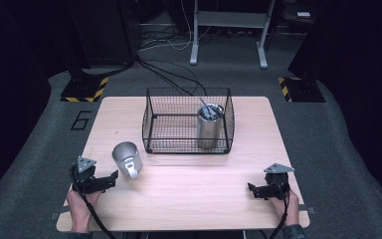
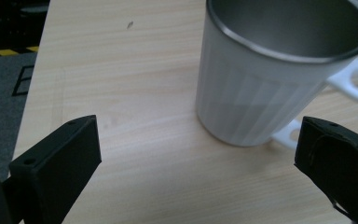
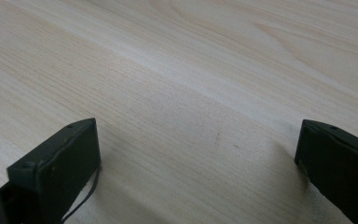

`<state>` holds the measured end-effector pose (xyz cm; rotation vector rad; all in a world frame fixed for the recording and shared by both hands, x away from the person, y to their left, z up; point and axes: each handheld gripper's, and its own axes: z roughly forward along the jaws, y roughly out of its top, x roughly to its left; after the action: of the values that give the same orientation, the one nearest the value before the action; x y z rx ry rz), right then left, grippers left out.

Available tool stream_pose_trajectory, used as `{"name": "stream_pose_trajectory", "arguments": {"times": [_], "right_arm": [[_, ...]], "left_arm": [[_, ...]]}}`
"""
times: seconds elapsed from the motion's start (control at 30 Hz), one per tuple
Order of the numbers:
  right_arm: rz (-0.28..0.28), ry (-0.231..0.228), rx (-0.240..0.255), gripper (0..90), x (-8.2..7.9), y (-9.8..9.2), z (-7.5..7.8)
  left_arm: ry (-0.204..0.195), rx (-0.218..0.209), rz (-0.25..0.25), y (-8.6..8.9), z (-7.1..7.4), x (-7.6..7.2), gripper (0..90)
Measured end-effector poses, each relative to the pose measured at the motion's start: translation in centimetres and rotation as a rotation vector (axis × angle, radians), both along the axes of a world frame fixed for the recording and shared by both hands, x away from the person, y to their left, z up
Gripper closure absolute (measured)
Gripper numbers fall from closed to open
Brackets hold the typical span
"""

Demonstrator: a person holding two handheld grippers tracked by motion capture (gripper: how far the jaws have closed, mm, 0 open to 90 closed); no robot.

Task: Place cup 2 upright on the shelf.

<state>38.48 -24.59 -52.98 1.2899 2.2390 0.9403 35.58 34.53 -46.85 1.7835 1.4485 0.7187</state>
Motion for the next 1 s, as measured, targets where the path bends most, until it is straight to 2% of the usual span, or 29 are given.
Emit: {"name": "stream_pose_trajectory", "arguments": {"times": [0.1,0.27,0.43,1.0], "right_arm": [[0.000,-0.001,0.001,0.0,0.0,0.0,0.0],[-0.005,0.001,0.001,0.0,0.0,0.0,0.0],[-0.009,-0.005,0.004,0.0,0.0,0.0,0.0],[-0.010,-0.007,0.004,0.0,-0.1,0.0,0.0]], "left_arm": [[-0.017,-0.025,-0.019,-0.4,1.1,0.1,0.1],[-0.040,-0.043,-0.058,-1.4,2.9,0.8,0.0],[-0.042,-0.035,-0.071,-2.6,4.0,2.0,0.0],[0.008,-0.065,-0.084,-4.7,2.8,5.8,0.0]]}}
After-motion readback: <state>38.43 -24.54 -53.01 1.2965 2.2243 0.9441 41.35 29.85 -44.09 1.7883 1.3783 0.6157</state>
